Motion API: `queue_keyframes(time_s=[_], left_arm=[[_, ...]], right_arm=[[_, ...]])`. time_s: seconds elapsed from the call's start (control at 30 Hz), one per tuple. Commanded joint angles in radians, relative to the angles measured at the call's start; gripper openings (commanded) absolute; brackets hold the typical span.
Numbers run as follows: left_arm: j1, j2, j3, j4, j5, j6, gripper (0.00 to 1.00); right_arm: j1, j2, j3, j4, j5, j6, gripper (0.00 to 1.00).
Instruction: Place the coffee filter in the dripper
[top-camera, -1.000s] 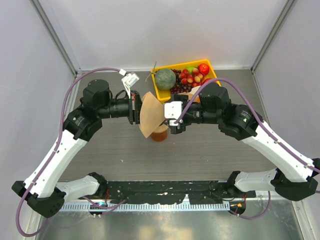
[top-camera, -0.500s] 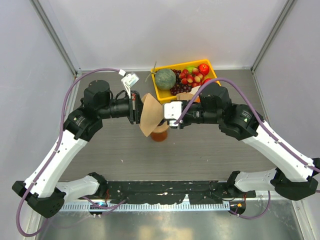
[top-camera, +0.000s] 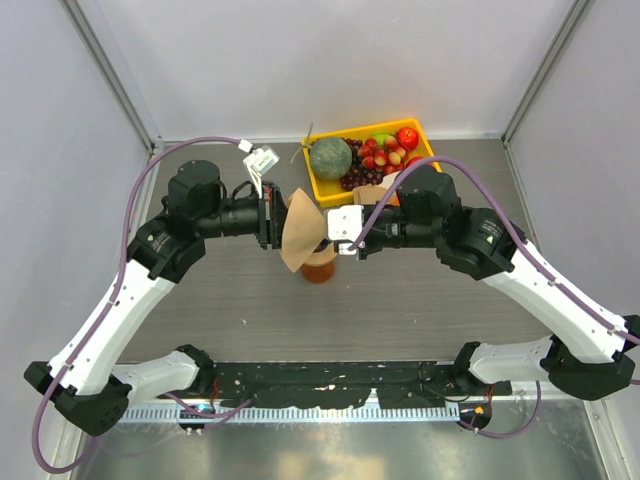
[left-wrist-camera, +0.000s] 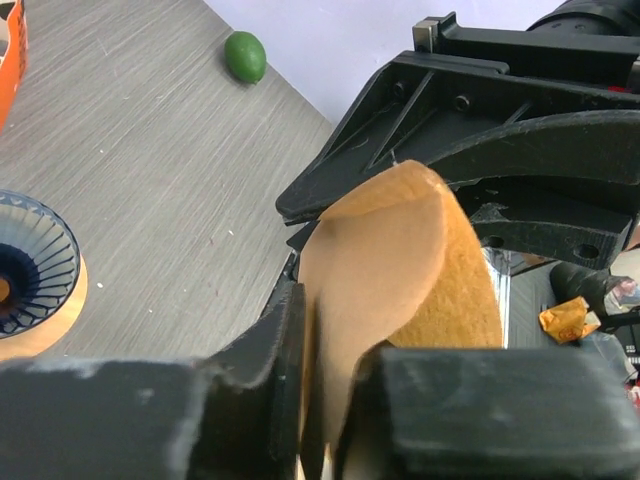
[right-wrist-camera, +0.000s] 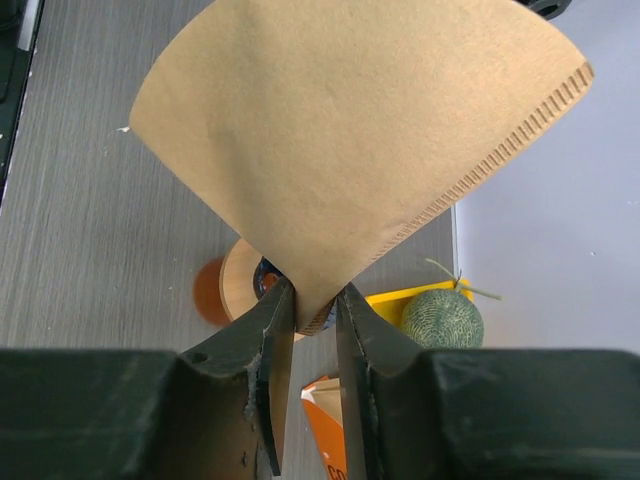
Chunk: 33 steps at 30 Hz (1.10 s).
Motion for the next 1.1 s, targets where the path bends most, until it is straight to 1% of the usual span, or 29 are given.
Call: queue_keyframes(time_s=[0.0, 0.1, 0.13, 0.27, 0.37, 0.43, 0.5, 0.63, 0.8, 0.87, 1.0, 1.07], left_arm=[[0.004, -0.008, 0.029, 0.007, 0.035, 0.031, 0.25], [0.002, -0.014, 0.029, 0.028, 0.067, 0.030, 0.32], [0.004, -0.017, 0.029, 0.035, 0.067, 0.027, 0.38], [0.002, -0.021, 0.030, 0.048, 0.080, 0.034, 0.42], [0.002, -0.028, 0.032, 0.039, 0.081, 0.076, 0.52], [0.002, -0.036, 0.030, 0.022, 0.080, 0.114, 0.57], [0.004, -0.040, 0.032, -0.001, 0.081, 0.170, 0.59], [0.006, -0.053, 0.050, -0.062, 0.148, 0.373, 0.67], [0.006, -0.063, 0.081, -0.154, 0.150, 0.597, 0.70], [0.007, -0.065, 0.090, -0.176, 0.171, 0.661, 0.71], [0.006, -0.048, 0.119, -0.198, 0.158, 0.659, 0.71], [0.006, -0.037, 0.125, -0.203, 0.153, 0.622, 0.68]], right_arm=[[0.004, -0.003, 0.036, -0.015, -0.017, -0.013, 0.27], [0.004, -0.001, 0.036, -0.024, -0.017, -0.017, 0.25], [0.004, 0.000, 0.035, -0.028, -0.017, -0.017, 0.25], [0.004, 0.000, 0.038, -0.037, -0.037, -0.013, 0.24], [0.004, 0.005, 0.050, -0.049, -0.055, 0.006, 0.21], [0.002, 0.009, 0.055, -0.060, -0.070, 0.021, 0.18], [-0.002, 0.008, 0.055, -0.072, -0.095, 0.038, 0.16], [-0.011, 0.014, 0.078, -0.147, -0.190, 0.059, 0.11], [-0.011, 0.031, 0.096, -0.233, -0.262, 0.069, 0.10], [-0.011, 0.034, 0.098, -0.255, -0.284, 0.069, 0.10], [-0.011, 0.052, 0.116, -0.279, -0.296, 0.090, 0.12], [-0.010, 0.049, 0.110, -0.268, -0.284, 0.096, 0.12]])
